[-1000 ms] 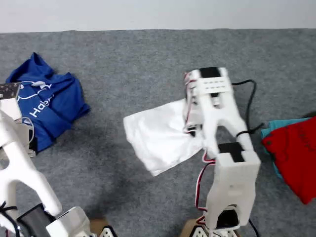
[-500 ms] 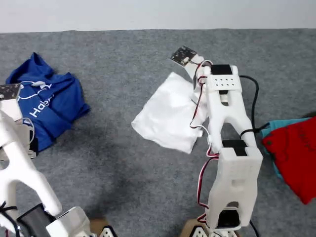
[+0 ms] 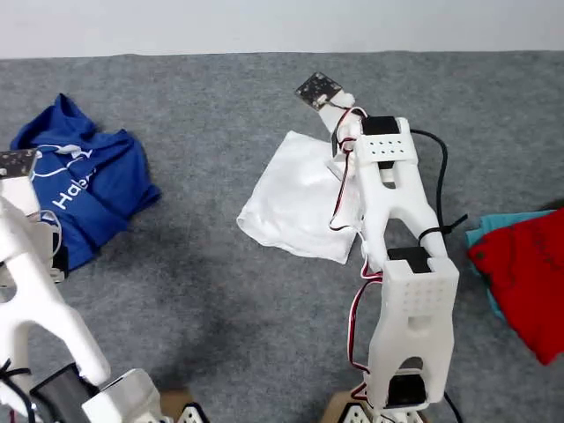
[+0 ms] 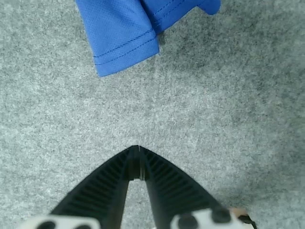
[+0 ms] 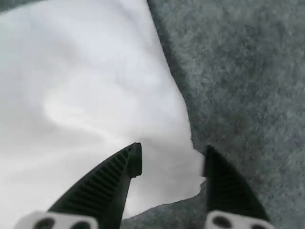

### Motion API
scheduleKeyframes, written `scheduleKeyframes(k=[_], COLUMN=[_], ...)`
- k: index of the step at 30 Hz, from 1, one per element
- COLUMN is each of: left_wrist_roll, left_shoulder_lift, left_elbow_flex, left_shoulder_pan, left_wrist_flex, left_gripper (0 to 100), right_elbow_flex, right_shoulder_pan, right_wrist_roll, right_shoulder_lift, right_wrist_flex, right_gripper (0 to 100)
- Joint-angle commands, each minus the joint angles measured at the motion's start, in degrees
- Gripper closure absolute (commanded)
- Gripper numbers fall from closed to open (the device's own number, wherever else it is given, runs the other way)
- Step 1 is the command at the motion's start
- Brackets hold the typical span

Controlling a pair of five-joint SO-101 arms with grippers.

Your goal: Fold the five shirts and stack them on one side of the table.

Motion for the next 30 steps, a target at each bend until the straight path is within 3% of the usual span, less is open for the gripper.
scheduleKeyframes(k=[1,9,14,21,27,30], left_wrist_roll=[-0.3,-0.3,-0.3,-0.4,-0.4,-0.4], left_shoulder_lift=[-2.1,-2.1,-2.1,-2.1,-2.1,-2.1], left_elbow_flex=[-3.7,-5.5,-5.5,-5.5,-5.5,-5.6], left_shoulder_pan=[0.4,0.2,0.3,0.3,0.4,0.4], left_wrist_flex=[1.4,1.8,2.2,2.2,2.2,2.2], left_gripper=[100,100,100,100,100,100], right_elbow_flex=[-4.3,-4.2,-4.2,-4.0,-4.0,-4.2], right_shoulder_pan=[-0.2,-0.4,-1.9,-4.8,-6.1,-6.0], right_wrist_roll=[-5.2,-25.3,-36.8,-59.7,-66.4,-67.6], right_shoulder_lift=[-4.4,-13.8,-17.8,-18.7,-12.0,-8.6], right_wrist_flex=[0.1,2.8,12.8,25.5,25.4,22.9], right_gripper=[69.7,69.8,69.8,69.6,69.1,64.0])
